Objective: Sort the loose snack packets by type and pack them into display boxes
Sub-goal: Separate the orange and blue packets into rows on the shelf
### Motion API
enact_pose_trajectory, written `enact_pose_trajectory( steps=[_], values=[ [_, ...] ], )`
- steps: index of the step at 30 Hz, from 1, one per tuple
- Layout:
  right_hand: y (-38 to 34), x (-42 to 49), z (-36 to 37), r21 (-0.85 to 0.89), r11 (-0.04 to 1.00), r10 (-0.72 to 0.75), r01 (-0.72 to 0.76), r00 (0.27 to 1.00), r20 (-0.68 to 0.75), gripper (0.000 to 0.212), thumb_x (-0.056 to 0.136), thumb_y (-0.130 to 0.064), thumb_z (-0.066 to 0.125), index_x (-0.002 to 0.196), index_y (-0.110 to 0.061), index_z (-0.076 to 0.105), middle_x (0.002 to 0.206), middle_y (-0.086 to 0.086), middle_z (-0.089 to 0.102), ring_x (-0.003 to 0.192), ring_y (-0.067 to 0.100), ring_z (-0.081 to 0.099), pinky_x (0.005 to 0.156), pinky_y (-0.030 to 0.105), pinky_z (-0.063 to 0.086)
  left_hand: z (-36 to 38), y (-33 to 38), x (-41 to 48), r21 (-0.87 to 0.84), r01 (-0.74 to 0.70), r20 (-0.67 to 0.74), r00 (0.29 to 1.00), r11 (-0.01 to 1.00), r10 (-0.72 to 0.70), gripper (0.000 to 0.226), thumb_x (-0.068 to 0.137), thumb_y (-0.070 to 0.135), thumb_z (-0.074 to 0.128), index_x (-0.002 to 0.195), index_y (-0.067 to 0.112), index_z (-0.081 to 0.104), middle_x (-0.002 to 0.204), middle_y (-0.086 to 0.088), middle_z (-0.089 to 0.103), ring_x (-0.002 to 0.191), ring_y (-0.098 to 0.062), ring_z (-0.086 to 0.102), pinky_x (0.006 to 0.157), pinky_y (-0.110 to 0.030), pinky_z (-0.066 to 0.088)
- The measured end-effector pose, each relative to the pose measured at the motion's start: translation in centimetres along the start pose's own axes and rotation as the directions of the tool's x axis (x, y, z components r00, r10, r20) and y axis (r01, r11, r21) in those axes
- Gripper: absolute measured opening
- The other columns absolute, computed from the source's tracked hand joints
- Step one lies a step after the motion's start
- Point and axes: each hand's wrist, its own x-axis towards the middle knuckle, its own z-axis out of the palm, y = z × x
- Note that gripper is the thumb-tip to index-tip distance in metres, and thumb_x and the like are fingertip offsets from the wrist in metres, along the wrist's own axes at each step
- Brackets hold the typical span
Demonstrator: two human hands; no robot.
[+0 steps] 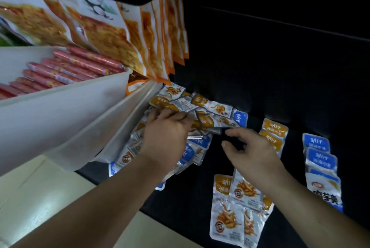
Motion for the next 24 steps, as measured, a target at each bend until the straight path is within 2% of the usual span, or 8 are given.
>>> enact_pose_trajectory(
  steps=[3, 5, 7, 10, 15, 18, 21, 24],
  values=[
    [0.1, -0.7, -0.4, 0.029, 0.995, 0.094, -0.096, 0.995, 0.045, 0.053, 0.097, -0.034, 0.068, 0.145, -0.041, 0.049, 0.109, -0.009, 0.067, 0.093, 0.003, 0.066, 0.070, 0.016, 0.055, -1.4, -1.4, -0.3, -0.040, -0.004, -0.085, 0.996, 0.999, 0.000, 0.049, 0.078, 0.006, 0.075, 0.126, 0.017, 0.073, 0.128, -0.001, 0.072, 0.123, -0.032, 0.061, 0.100, -0.051, 0.050],
    [-0.1, 0.0, -0.6, 0.064, 0.986, 0.152, -0.153, 0.988, 0.019, 0.064, 0.099, -0.032, 0.065, 0.155, -0.043, 0.034, 0.135, 0.004, 0.063, 0.096, 0.009, 0.067, 0.074, 0.028, 0.059, -2.5, -2.0, -0.9, -0.105, 0.012, -0.126, 0.992, 0.994, -0.026, 0.051, 0.083, 0.001, 0.073, 0.132, 0.014, 0.070, 0.133, -0.005, 0.070, 0.127, -0.033, 0.060, 0.099, -0.052, 0.053],
    [-0.1, 1.4, -0.5, 0.063, 0.982, 0.182, -0.181, 0.983, -0.012, 0.067, 0.101, -0.033, 0.060, 0.157, -0.045, 0.025, 0.154, 0.002, 0.048, 0.076, 0.005, 0.068, 0.057, 0.020, 0.052, -3.5, -1.7, -1.8, -0.163, 0.036, -0.170, 0.983, 0.986, -0.064, 0.051, 0.084, -0.005, 0.072, 0.132, 0.012, 0.070, 0.132, -0.007, 0.071, 0.124, -0.033, 0.062, 0.095, -0.051, 0.057],
    [-0.5, 3.7, -0.2, -0.023, 0.976, 0.218, -0.217, 0.975, 0.044, 0.067, 0.101, -0.027, 0.054, 0.157, -0.046, 0.024, 0.124, 0.003, 0.061, 0.046, 0.001, 0.058, 0.039, 0.016, 0.038, -4.1, -0.8, -3.1, -0.202, 0.036, -0.183, 0.980, 0.979, -0.074, 0.050, 0.083, -0.005, 0.073, 0.130, 0.012, 0.072, 0.130, -0.006, 0.072, 0.122, -0.034, 0.064, 0.095, -0.050, 0.059],
    [-2.7, 5.3, 0.2, -0.033, 0.978, 0.207, -0.205, 0.952, 0.225, 0.072, 0.092, -0.008, 0.051, 0.155, -0.038, 0.037, 0.125, -0.007, 0.057, 0.078, 0.012, 0.066, 0.054, 0.023, 0.048, -3.7, 0.1, -4.2, -0.402, 0.105, -0.177, 0.966, 0.910, -0.190, 0.050, 0.090, -0.004, 0.067, 0.137, 0.014, 0.067, 0.136, -0.003, 0.068, 0.128, -0.025, 0.063, 0.100, -0.049, 0.057],
    [-2.9, 4.9, 0.2, 0.031, 0.982, 0.173, -0.187, 0.951, 0.256, 0.076, 0.093, 0.001, 0.051, 0.156, -0.040, 0.035, 0.126, -0.016, 0.056, 0.080, 0.006, 0.067, 0.062, 0.024, 0.056, -4.6, 0.9, -4.1, -0.646, 0.179, -0.147, 0.925, 0.742, -0.351, 0.040, 0.102, 0.007, 0.055, 0.139, 0.019, 0.065, 0.135, 0.004, 0.068, 0.126, -0.011, 0.063, 0.102, -0.040, 0.056],
    [-2.9, 3.4, -0.8, 0.141, 0.983, 0.100, -0.116, 0.988, 0.119, 0.066, 0.098, -0.001, 0.057, 0.149, -0.041, 0.045, 0.142, -0.018, 0.054, 0.114, 0.009, 0.064, 0.093, 0.030, 0.058, -6.5, 2.2, -3.5, -0.834, 0.247, -0.003, 0.891, 0.493, -0.453, 0.031, 0.107, 0.014, 0.051, 0.131, 0.026, 0.068, 0.117, 0.018, 0.074, 0.113, 0.000, 0.067, 0.094, -0.021, 0.055],
    [-3.7, 0.5, -2.9, 0.355, 0.933, 0.025, -0.064, 0.993, 0.111, 0.053, 0.094, -0.017, 0.074, 0.133, -0.047, 0.054, 0.120, -0.029, 0.065, 0.117, -0.004, 0.062, 0.087, 0.016, 0.051, -7.7, 3.8, -3.0, -0.914, 0.356, 0.229, 0.850, 0.196, -0.475, 0.023, 0.107, 0.019, 0.052, 0.108, 0.032, 0.072, 0.100, 0.017, 0.077, 0.094, -0.002, 0.073, 0.079, -0.022, 0.058]
  ],
)
